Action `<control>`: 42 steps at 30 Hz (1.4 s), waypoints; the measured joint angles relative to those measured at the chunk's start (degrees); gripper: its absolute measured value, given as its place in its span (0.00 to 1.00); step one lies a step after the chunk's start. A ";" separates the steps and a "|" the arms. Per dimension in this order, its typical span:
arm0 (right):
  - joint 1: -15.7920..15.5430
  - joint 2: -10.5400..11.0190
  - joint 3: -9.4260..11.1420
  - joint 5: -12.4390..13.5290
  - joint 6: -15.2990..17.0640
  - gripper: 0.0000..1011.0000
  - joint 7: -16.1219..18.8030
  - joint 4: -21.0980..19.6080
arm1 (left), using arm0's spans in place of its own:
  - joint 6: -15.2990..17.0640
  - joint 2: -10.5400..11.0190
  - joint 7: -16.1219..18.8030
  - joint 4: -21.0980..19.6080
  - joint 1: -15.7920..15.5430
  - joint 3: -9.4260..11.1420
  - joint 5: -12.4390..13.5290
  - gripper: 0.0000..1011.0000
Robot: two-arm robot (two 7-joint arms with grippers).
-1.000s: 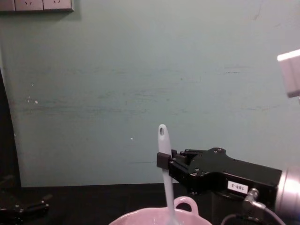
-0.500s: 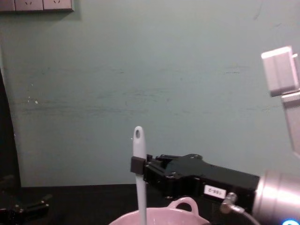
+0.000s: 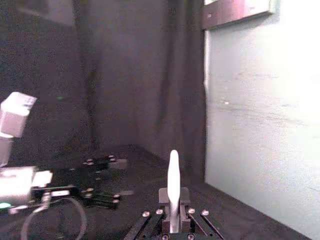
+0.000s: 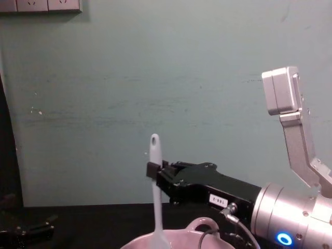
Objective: Use the one hand to pick up the spoon and stir the clear water in the bowl.
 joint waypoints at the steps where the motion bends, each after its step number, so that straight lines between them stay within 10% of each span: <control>1: 0.08 -0.11 0.14 -0.17 -0.24 0.11 -0.21 0.23 | 0.00 0.00 0.00 0.00 0.00 0.00 0.00 1.00; 17: -1.15 3.23 3.21 -4.03 -0.29 0.11 -1.26 -2.39 | 0.00 0.00 0.00 0.00 0.00 0.00 0.00 1.00; 30: -6.50 7.87 2.52 1.59 5.11 0.11 4.83 -11.52 | 0.00 0.00 0.00 0.00 0.00 0.00 0.00 1.00; 42: -5.40 5.56 -0.19 3.45 5.58 0.11 4.61 -9.96 | 0.00 0.00 0.00 0.00 0.00 0.00 0.00 1.00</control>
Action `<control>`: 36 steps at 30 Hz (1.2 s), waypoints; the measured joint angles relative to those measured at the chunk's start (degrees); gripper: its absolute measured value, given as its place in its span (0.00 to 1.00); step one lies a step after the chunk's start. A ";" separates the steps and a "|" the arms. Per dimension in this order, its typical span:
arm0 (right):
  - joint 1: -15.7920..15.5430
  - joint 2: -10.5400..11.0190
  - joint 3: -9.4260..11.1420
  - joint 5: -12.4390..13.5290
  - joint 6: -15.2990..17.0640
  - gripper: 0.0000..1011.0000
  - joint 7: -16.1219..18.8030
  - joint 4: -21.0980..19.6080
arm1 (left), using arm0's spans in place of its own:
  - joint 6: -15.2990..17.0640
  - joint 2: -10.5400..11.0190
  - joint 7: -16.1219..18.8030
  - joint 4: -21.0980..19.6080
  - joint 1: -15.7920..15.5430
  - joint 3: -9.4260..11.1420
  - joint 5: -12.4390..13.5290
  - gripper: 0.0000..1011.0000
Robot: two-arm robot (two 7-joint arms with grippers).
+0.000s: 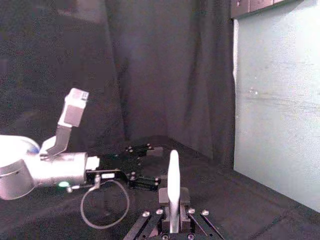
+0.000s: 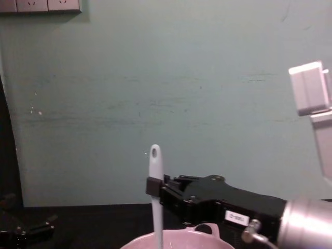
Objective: Use the one hand to pick up the spoon and stir the clear water in the bowl.
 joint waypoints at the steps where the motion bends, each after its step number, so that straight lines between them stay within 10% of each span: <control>1: 0.21 -0.31 -0.14 -0.13 -0.18 0.11 -0.24 0.42 | 0.00 0.00 0.00 0.00 0.00 0.00 0.00 1.00; 22: 5.08 -8.12 1.23 -6.59 -8.65 0.11 -7.75 12.45 | 0.00 0.00 0.00 0.00 0.00 0.00 0.00 1.00; 36: 3.56 -5.39 3.64 -9.79 -10.00 0.11 -7.78 10.28 | 0.00 0.00 0.00 0.00 0.00 0.00 0.00 1.00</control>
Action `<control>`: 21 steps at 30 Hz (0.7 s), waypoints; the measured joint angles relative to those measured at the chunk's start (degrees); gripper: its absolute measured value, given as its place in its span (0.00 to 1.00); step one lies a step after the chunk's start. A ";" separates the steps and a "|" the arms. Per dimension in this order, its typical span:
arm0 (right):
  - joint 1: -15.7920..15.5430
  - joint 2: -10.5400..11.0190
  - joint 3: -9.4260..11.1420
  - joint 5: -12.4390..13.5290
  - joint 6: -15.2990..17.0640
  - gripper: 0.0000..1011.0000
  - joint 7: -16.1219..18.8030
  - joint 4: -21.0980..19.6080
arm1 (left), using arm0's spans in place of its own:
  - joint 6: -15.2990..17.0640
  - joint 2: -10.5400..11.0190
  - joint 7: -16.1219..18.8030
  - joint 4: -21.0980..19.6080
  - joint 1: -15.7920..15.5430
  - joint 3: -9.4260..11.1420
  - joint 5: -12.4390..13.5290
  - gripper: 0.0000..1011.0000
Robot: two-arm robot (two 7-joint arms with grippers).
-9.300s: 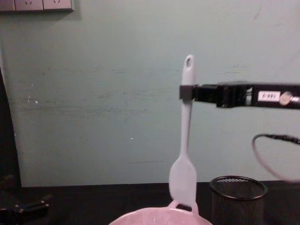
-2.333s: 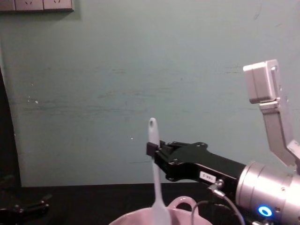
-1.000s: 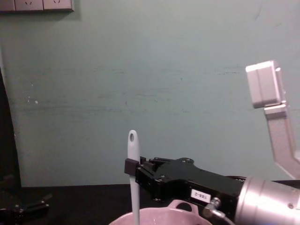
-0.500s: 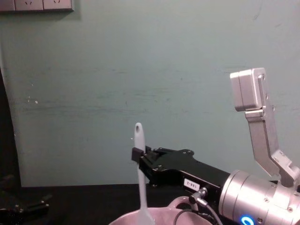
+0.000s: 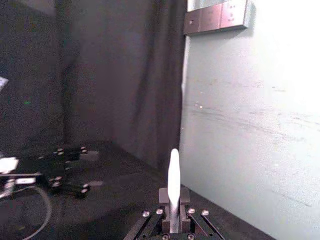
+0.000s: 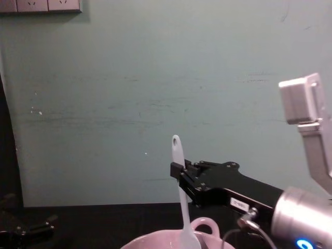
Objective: Use the one hand to pick up the spoon and stir the clear water in the bowl.
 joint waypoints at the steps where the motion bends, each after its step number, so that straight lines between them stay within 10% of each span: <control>1: -0.38 0.39 0.09 0.22 0.17 0.11 0.57 -0.53 | 0.00 0.00 0.00 0.00 0.01 0.00 0.00 1.00; 21: -5.03 5.48 -2.65 8.26 7.44 0.11 9.38 -10.35 | 0.00 0.00 0.00 0.00 0.00 0.00 0.00 1.00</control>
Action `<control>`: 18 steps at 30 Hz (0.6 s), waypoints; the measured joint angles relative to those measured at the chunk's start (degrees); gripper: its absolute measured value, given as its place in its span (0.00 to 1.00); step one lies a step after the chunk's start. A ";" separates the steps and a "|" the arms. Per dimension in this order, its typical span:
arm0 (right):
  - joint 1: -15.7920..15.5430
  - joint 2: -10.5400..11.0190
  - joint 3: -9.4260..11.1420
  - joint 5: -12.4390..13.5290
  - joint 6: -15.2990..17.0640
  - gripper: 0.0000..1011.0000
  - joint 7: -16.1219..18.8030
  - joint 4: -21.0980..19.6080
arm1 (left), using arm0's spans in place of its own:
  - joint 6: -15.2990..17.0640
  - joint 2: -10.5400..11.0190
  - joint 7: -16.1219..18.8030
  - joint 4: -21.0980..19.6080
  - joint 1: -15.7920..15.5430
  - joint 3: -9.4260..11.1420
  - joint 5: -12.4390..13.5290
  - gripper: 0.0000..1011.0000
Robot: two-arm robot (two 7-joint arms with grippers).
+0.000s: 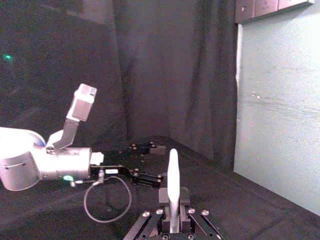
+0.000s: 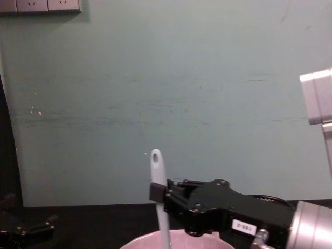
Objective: Use the one hand to pick up the spoon and stir the clear water in the bowl.
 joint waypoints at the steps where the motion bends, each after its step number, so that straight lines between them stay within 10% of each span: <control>1: 0.07 -0.13 -0.19 0.02 -0.05 0.11 -0.03 0.00 | 0.00 0.00 0.00 0.00 0.00 0.00 0.00 1.00; 18: 4.49 -5.92 -1.89 -3.14 -5.34 0.11 -4.02 8.21 | 0.00 0.00 0.00 0.00 0.00 0.00 0.00 1.00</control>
